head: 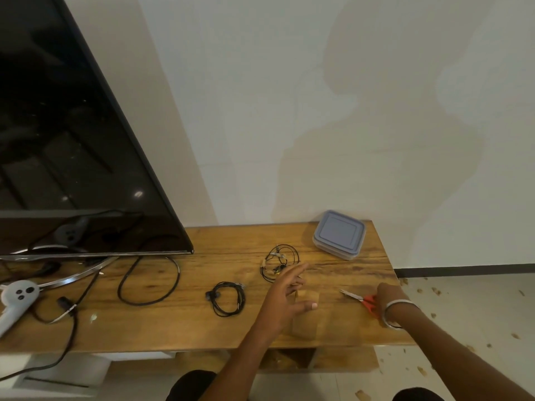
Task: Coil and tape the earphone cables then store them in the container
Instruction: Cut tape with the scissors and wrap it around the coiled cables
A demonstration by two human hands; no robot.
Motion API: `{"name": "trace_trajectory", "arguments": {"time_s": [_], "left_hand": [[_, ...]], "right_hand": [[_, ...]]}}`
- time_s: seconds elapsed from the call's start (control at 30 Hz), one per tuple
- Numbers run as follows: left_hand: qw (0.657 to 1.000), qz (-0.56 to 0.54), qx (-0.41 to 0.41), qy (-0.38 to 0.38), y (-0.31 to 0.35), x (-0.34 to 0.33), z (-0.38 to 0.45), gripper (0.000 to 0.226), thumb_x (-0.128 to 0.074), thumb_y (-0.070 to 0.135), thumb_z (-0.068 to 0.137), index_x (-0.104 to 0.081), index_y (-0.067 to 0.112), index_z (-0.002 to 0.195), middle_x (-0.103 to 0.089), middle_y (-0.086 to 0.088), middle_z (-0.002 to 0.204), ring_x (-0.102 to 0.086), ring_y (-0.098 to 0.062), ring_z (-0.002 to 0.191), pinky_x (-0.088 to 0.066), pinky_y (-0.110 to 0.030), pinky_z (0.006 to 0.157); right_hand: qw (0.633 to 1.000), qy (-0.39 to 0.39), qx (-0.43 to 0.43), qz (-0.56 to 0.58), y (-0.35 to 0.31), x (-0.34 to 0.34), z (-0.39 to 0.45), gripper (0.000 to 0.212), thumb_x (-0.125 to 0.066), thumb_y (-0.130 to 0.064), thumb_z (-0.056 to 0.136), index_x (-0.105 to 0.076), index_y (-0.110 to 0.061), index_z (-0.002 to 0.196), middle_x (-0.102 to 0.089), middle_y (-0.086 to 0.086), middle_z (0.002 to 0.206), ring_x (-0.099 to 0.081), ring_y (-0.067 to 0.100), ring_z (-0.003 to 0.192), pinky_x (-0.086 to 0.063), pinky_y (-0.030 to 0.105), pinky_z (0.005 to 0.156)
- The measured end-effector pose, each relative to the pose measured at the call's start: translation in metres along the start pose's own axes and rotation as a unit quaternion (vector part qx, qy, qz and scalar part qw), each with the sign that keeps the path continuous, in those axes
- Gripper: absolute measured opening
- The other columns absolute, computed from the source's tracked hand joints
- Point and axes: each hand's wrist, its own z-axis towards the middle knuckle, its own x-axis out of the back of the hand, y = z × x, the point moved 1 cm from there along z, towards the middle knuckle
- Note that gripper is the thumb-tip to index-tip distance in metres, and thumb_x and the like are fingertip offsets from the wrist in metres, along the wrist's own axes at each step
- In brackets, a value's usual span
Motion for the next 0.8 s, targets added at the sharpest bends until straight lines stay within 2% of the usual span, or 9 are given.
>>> {"name": "trace_trajectory", "arguments": {"time_s": [0.1,0.17,0.2,0.27,0.33,0.43,0.57,0.67,0.8], "left_hand": [[1.0,-0.024,0.009,0.011,-0.001,-0.001,-0.001,0.092,-0.086,0.017,0.067,-0.037,0.055,0.135,-0.044,0.021,0.14,-0.054,0.001,0.118,-0.046,-0.022,0.102],[0.999,-0.039,0.015,0.016,-0.002,-0.001,-0.001,0.102,-0.087,0.017,0.066,-0.026,0.054,0.14,-0.042,0.013,0.143,-0.056,0.001,0.117,-0.046,-0.017,0.097],[0.999,-0.045,0.015,0.018,-0.002,-0.002,-0.001,0.106,-0.088,0.016,0.066,-0.023,0.053,0.141,-0.039,0.011,0.145,-0.057,0.0,0.116,-0.046,-0.015,0.095],[0.998,-0.058,0.014,0.021,-0.003,-0.002,-0.001,0.11,-0.088,0.013,0.065,-0.02,0.055,0.141,-0.032,0.008,0.15,-0.058,-0.002,0.116,-0.047,-0.016,0.094],[0.997,-0.067,0.014,0.02,-0.004,-0.002,-0.002,0.114,-0.09,0.014,0.062,-0.02,0.055,0.142,-0.028,0.005,0.153,-0.057,-0.003,0.118,-0.047,-0.02,0.099],[0.997,-0.078,0.017,0.021,-0.007,0.0,-0.005,0.114,-0.09,0.013,0.061,-0.021,0.052,0.143,-0.026,0.007,0.153,-0.057,-0.007,0.121,-0.046,-0.022,0.102],[0.992,-0.102,0.024,0.068,-0.007,0.016,-0.005,0.106,-0.086,0.007,0.067,-0.023,0.051,0.14,-0.037,0.01,0.143,-0.058,-0.002,0.117,-0.048,-0.019,0.095],[0.984,-0.133,0.041,0.113,-0.011,0.03,-0.007,0.096,-0.08,0.009,0.076,-0.024,0.053,0.14,-0.043,0.006,0.14,-0.057,-0.004,0.119,-0.05,-0.023,0.094],[0.978,-0.148,0.063,0.135,-0.017,0.037,-0.012,0.082,-0.062,-0.003,0.087,-0.027,0.048,0.141,-0.05,-0.001,0.139,-0.06,-0.008,0.116,-0.055,-0.024,0.08]], "right_hand": [[0.997,0.067,0.021,0.009,-0.01,0.002,-0.009,0.044,-0.065,-0.028,0.087,-0.047,-0.01,0.122,-0.059,0.01,0.12,-0.062,0.022,0.105,-0.048,0.026,0.082],[0.987,0.121,0.096,0.044,-0.021,0.003,-0.017,0.04,-0.061,-0.013,0.088,-0.044,-0.012,0.124,-0.051,0.01,0.127,-0.061,0.025,0.105,-0.048,0.03,0.085],[0.978,0.113,0.159,0.074,-0.029,0.0,-0.021,0.043,-0.062,-0.01,0.086,-0.045,-0.015,0.124,-0.048,0.007,0.127,-0.059,0.024,0.105,-0.048,0.029,0.087],[0.953,0.044,0.264,0.14,-0.05,-0.007,-0.032,0.05,-0.069,-0.012,0.08,-0.049,-0.019,0.126,-0.047,0.001,0.124,-0.054,0.018,0.108,-0.045,0.025,0.092],[0.937,0.007,0.303,0.176,-0.07,-0.017,-0.04,0.053,-0.069,-0.013,0.079,-0.051,-0.018,0.129,-0.052,0.003,0.125,-0.053,0.018,0.113,-0.042,0.024,0.096],[0.932,0.047,0.275,0.23,-0.085,-0.023,-0.044,0.038,-0.059,-0.005,0.085,-0.059,-0.015,0.121,-0.064,0.007,0.119,-0.06,0.021,0.107,-0.046,0.027,0.091],[0.935,0.099,0.317,0.125,-0.084,-0.013,-0.037,0.021,-0.053,-0.017,0.091,-0.064,-0.015,0.109,-0.065,0.007,0.108,-0.06,0.023,0.101,-0.043,0.024,0.083],[0.935,0.126,0.322,0.076,-0.065,-0.002,-0.029,0.021,-0.051,-0.026,0.094,-0.063,-0.014,0.107,-0.062,0.007,0.107,-0.06,0.023,0.098,-0.041,0.024,0.08],[0.954,0.13,0.27,-0.01,-0.047,0.003,-0.021,0.028,-0.042,-0.03,0.099,-0.06,-0.015,0.114,-0.058,0.006,0.115,-0.058,0.022,0.104,-0.044,0.026,0.085]]}}
